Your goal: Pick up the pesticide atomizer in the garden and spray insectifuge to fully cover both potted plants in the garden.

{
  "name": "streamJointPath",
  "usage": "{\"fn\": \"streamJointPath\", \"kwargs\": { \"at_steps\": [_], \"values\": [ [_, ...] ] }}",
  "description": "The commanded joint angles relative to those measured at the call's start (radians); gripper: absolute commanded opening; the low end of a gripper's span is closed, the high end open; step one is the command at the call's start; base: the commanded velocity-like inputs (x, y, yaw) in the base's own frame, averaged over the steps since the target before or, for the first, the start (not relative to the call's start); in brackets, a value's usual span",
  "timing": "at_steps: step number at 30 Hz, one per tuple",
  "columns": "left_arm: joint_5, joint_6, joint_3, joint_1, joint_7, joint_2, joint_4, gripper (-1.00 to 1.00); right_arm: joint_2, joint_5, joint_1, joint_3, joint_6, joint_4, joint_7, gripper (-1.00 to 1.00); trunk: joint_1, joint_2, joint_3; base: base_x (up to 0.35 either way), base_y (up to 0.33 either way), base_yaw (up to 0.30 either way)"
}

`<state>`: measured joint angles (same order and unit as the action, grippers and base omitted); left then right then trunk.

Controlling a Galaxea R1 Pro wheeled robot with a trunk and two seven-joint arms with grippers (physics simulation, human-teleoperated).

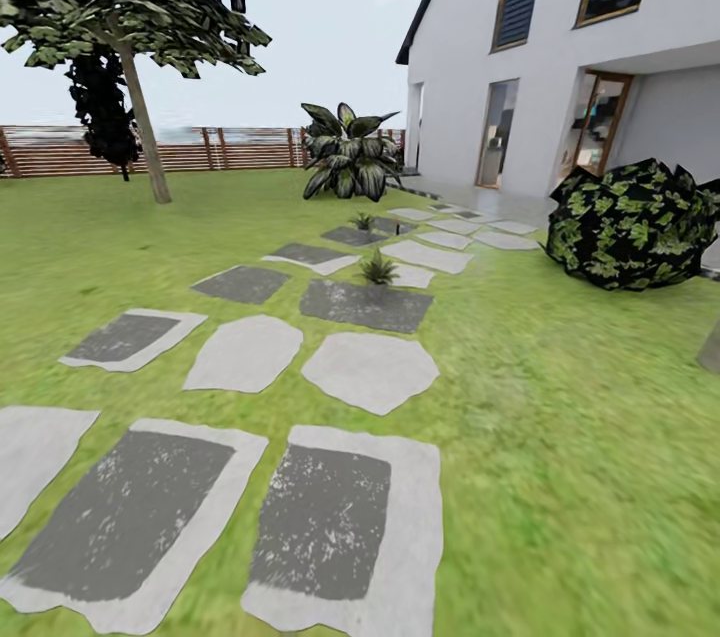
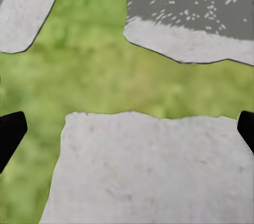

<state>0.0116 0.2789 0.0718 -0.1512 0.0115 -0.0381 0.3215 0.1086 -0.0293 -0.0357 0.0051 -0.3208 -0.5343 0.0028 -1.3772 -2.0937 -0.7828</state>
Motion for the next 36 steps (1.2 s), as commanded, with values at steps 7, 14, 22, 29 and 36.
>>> {"fn": "streamJointPath", "kwargs": {
  "at_steps": [7, 14, 22, 29, 36],
  "values": [
    [0.002, 0.003, 0.001, 0.0, 0.001, 0.0, -0.001, 1.0, 0.0, -0.003, -0.001, 0.001, -0.003, 0.001, 0.0, 1.0, 0.0, 0.0, -0.001, 0.336, 0.078, 0.0],
    [-0.003, 0.003, 0.0, -0.001, 0.001, 0.001, -0.001, 1.0, 0.0, -0.003, -0.001, 0.001, -0.003, 0.001, 0.002, 1.0, 0.0, 0.0, -0.001, 0.337, 0.03, 0.0],
    [-0.005, 0.003, 0.0, 0.0, 0.001, 0.001, -0.001, 1.0, 0.0, -0.003, -0.001, 0.001, -0.003, 0.001, 0.002, 1.0, 0.0, 0.0, -0.001, 0.338, 0.001, 0.0],
    [-0.004, 0.003, 0.001, -0.001, 0.001, 0.001, -0.001, 1.0, 0.0, -0.003, -0.001, 0.001, -0.003, 0.001, 0.002, 1.0, 0.0, 0.0, -0.001, 0.338, 0.0, 0.0],
    [-0.004, 0.003, 0.0, 0.0, 0.001, 0.001, -0.001, 1.0, 0.0, -0.003, -0.001, 0.001, -0.003, 0.001, 0.002, 1.0, 0.0, 0.0, -0.001, 0.338, 0.0, 0.0]
  ]
}}
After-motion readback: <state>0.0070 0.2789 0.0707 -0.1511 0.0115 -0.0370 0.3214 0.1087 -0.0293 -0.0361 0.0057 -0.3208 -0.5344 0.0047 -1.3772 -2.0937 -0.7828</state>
